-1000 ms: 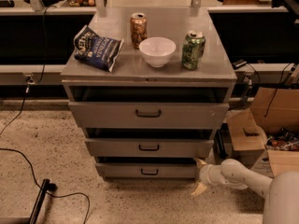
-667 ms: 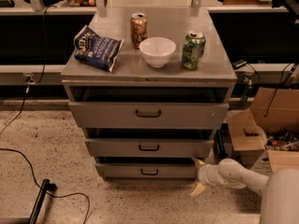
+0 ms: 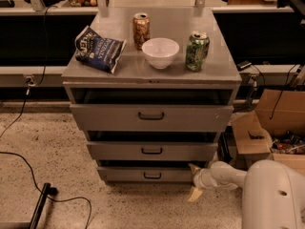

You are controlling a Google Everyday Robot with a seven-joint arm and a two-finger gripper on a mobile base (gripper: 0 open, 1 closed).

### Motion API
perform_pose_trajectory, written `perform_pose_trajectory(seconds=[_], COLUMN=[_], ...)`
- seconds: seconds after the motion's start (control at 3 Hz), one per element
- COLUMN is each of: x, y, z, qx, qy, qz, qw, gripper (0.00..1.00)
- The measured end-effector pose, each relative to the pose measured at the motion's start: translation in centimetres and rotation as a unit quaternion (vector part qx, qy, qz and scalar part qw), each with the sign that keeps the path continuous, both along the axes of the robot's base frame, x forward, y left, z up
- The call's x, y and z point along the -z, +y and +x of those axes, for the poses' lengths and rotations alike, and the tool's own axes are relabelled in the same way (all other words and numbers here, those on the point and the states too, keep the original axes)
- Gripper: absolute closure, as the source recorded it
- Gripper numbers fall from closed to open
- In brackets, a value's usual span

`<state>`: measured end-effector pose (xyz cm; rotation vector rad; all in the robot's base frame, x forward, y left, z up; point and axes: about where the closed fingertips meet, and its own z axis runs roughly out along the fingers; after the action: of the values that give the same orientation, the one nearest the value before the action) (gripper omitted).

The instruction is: Open bottom drawer

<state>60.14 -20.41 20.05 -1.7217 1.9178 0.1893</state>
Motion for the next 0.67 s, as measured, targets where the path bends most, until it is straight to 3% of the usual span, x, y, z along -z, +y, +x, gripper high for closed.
perform_pose_trajectory(seconds=[0.67], x=[-0.86], y=[2.43], z=[1.52], qx=[-0.028], qy=[-0.022], qz=[0.01], qw=[0.9993], gripper=[0.0])
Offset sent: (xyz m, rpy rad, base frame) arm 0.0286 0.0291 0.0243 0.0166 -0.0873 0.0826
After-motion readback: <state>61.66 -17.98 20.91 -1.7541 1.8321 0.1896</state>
